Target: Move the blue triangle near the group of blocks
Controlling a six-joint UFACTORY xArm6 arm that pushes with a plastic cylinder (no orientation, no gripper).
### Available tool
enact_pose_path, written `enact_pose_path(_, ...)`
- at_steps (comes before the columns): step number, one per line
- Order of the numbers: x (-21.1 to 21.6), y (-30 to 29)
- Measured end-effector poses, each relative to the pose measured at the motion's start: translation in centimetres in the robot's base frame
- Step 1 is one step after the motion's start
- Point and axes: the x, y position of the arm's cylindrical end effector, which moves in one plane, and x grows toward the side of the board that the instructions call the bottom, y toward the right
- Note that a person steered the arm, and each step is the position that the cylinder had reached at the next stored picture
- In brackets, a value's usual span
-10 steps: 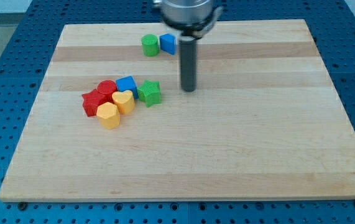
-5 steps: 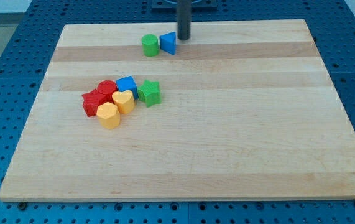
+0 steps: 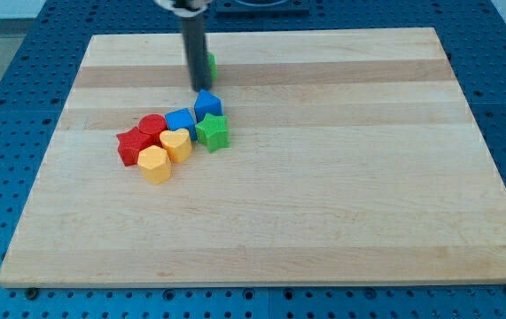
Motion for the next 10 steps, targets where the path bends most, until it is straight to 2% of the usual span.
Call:
enact_pose_path(1,1.9,-3.6)
enact_pose_path(2,3.1,-1.8)
enact_pose_path(3,4.0,4.1)
enact_pose_path(5,9.7,11.6)
enact_pose_path(6,8.0,12.0)
enact_pose_path(7,7.1,16.2)
enact_pose_path(8,9.3,21.6)
enact_pose_path(9,11.6,19.3)
enact_pose_path(10,12.5,14.1)
